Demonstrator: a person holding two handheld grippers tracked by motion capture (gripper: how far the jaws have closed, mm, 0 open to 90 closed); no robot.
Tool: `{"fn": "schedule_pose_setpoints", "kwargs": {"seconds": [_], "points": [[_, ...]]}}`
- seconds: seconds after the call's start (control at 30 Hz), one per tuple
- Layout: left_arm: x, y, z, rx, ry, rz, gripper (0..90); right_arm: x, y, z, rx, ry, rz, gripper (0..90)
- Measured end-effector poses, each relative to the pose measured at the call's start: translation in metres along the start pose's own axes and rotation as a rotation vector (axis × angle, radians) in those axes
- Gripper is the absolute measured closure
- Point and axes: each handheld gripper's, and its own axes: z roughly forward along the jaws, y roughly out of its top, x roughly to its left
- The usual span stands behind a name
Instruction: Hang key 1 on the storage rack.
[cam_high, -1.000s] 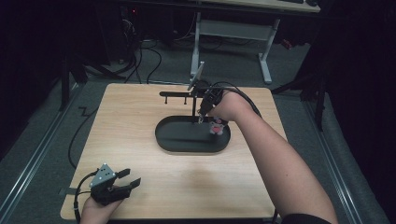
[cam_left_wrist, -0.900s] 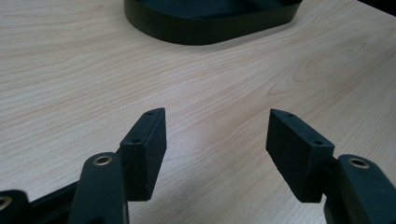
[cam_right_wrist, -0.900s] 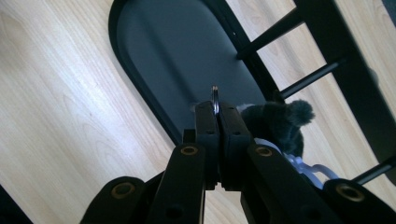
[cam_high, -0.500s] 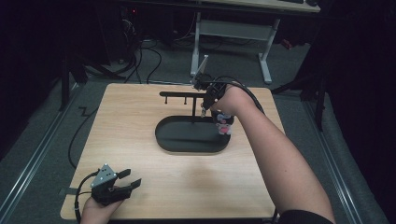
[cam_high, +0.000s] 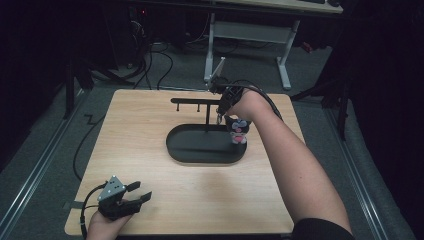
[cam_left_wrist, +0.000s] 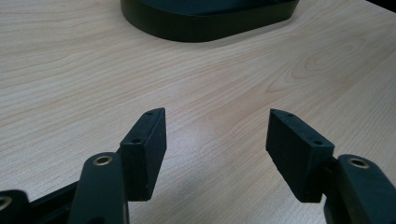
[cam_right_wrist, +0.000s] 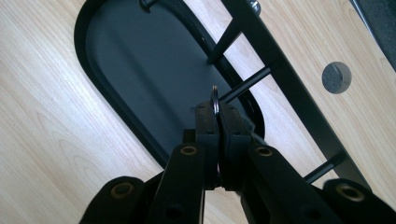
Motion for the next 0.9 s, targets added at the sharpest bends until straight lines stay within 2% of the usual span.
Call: {"fn": "schedule_pose_setpoints", "kwargs": {"seconds": [0.13, 0.2, 0.33, 0.43, 0.7, 0.9], "points": [[-0.0002, 0.0, 0.0005, 0.003, -0.002, 0.003, 38.7, -0.0028, 0.0, 0.0007, -0.002, 0.002, 0.011, 88.5], [-0.0005, -0.0001, 0.0008, 0.004, -0.003, 0.004, 38.7, -0.005, 0.0002, 0.0011, -0.007, -0.005, 0.001, 88.5], [-0.0011, -0.0001, 0.0008, 0.006, 0.0, 0.007, 38.7, -0.0069, 0.001, 0.0016, -0.012, -0.005, 0.027, 88.5], [-0.0012, -0.0003, 0.0009, 0.008, 0.0, 0.008, 38.7, -0.0085, 0.002, 0.0035, -0.022, -0.016, 0.011, 88.6], [-0.0011, -0.0005, 0.0013, 0.009, -0.004, 0.007, 38.7, -0.0093, 0.0034, 0.0048, -0.043, -0.052, 0.024, 88.2], [-0.0009, -0.0005, 0.0019, 0.007, -0.004, 0.005, 38.7, -0.0066, 0.0031, 0.0014, -0.063, -0.073, 0.023, 82.5]]}}
